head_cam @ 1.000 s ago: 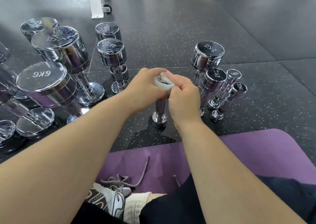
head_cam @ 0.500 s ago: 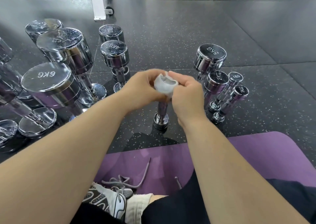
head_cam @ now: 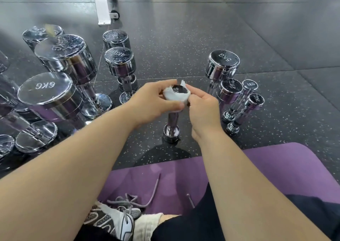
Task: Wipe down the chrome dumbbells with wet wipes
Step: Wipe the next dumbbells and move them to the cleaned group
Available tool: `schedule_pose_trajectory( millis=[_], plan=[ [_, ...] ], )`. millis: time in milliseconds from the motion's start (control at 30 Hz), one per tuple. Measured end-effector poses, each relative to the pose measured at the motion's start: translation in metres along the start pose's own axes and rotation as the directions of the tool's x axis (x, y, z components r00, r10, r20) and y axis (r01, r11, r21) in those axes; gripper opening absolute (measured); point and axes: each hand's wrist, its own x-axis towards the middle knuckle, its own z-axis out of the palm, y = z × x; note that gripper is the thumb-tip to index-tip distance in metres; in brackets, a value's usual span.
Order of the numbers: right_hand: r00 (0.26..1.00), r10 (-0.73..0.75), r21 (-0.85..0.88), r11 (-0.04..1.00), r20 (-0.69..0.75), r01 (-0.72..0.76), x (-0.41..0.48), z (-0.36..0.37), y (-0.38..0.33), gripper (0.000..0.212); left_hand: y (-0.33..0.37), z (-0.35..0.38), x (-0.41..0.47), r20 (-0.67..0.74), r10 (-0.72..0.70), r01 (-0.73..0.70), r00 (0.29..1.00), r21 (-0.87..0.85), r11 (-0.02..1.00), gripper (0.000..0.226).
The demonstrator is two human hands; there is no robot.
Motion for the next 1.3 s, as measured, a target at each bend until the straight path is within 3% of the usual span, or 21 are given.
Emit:
schedule_pose_trajectory(
  millis=[133,267,367,500,600,767,867,967,1100,1200,1233,1300],
  plan=[
    [1.0,0.016,0.143,0.99,0.013,-0.018,-0.006,-0.002,-0.005,0.037,-0.007,0.005,-0.004,-0.141,-0.019,0.009,0.99,-0.067,0.998,0.07],
    [0.998,0.045,0.046,0.998,0.041,-0.047,-0.006,-0.001,-0.002,0.031,-0.013,0.009,-0.01,-0.164,-0.026,-0.002,0.986,-0.173,0.985,0.068],
    [0.994,0.103,-0.047,0.994,0.024,-0.101,-0.004,0.007,0.006,0.03,-0.014,0.012,-0.007,-0.126,-0.024,0.016,0.992,-0.057,0.998,0.07],
    [0.975,0.212,-0.158,0.967,0.062,-0.201,-0.004,0.007,0.015,0.035,-0.02,0.025,-0.009,-0.139,-0.028,0.028,0.99,-0.004,1.0,0.038],
    [0.97,0.238,-0.043,0.971,0.042,-0.236,-0.007,0.005,0.019,0.028,-0.027,0.027,-0.013,-0.187,-0.028,0.039,0.982,0.054,0.998,0.026],
    [0.977,0.206,0.334,0.926,-0.055,-0.176,-0.01,0.005,0.01,0.021,-0.02,0.018,-0.018,-0.213,-0.045,0.059,0.976,0.06,0.996,0.018],
    [0.982,0.184,0.388,0.908,-0.031,-0.158,-0.012,0.004,0.005,0.041,-0.004,0.023,-0.019,-0.277,-0.039,0.028,0.96,-0.041,0.999,0.03],
    [0.983,0.183,0.32,0.929,0.031,-0.183,-0.01,0.003,-0.001,0.046,0.004,0.023,-0.013,-0.316,-0.179,0.089,0.932,-0.28,0.956,0.055],
    [0.974,0.194,0.233,0.948,0.12,-0.218,-0.013,0.007,-0.006,0.042,0.007,0.028,-0.009,-0.212,-0.37,0.128,0.905,-0.693,0.71,0.044],
    [0.989,0.137,0.205,0.968,0.056,-0.146,-0.012,0.011,-0.011,0.037,0.012,0.028,-0.003,-0.185,-0.333,0.044,0.925,-0.815,0.577,0.031],
    [0.99,0.132,0.21,0.968,0.043,-0.138,-0.011,0.013,-0.011,0.043,0.01,0.028,0.001,-0.186,-0.319,0.03,0.929,-0.823,0.567,0.032],
    [0.986,0.153,0.205,0.965,0.065,-0.163,-0.012,0.016,-0.005,0.059,0.003,0.029,0.007,-0.202,-0.303,0.044,0.931,-0.763,0.645,0.04]
  ],
)
